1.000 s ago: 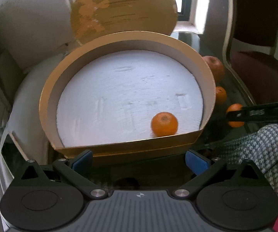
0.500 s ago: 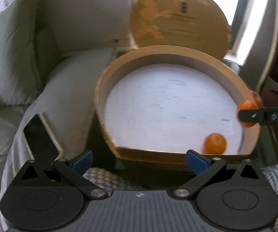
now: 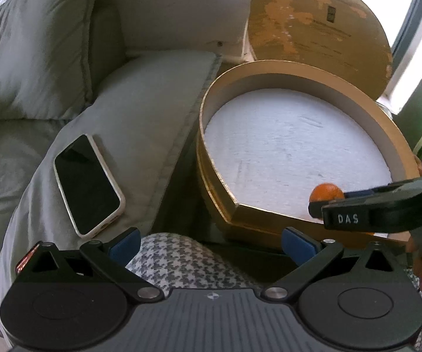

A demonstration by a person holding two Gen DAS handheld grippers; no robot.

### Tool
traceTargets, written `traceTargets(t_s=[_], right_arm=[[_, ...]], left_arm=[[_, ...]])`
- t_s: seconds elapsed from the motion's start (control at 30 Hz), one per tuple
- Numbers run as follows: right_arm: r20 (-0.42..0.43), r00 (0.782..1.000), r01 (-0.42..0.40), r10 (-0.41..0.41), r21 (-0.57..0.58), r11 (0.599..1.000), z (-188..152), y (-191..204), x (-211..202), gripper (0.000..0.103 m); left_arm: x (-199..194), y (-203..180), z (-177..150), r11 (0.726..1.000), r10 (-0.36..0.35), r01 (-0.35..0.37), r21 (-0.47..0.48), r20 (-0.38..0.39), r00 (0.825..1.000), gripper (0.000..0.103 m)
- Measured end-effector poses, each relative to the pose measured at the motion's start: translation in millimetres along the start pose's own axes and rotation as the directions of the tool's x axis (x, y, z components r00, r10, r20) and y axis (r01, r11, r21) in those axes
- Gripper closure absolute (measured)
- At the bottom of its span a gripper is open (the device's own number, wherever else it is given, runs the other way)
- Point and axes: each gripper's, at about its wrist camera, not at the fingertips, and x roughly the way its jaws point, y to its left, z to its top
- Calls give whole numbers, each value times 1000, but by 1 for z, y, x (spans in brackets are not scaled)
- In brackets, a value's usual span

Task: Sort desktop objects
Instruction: 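Lower the mandarin onto the foam and open the right gripper, then move the right gripper back to the last mandarin beside the apple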

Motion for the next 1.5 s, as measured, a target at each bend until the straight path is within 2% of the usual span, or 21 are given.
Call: traceTargets(t_s=[0.3,0.47,0.77,1.0,1.3,1.5], right_arm=[[-70,998,0,2,39,999,6,-5,20,57],[-76,997,8,-3,56,998,8,-7,19,51],[28,998,-55,52,133,990,-9,-26,-26,45],[145,984,-136,102,245,960,-37,-60,-73,45],[206,977,-140,63,387,911,-84,-102,-101,45],[226,974,-118,12,461,880,-108,-128,-109,45]], left_arm=[[2,4,0,1000,7,-7,-20,-13,1000,1],[-2,0,0,1000,13,-13,-4,-7,1000,1],[-11,-20,-1,999,15,-15,50,8,1000,1],[-20,-49,-5,991,6,-8,134,20,1000,1],[-33,-99,3,971,-54,41,236,48,997,1],[-35,-136,-2,939,-96,76,335,44,994,1]])
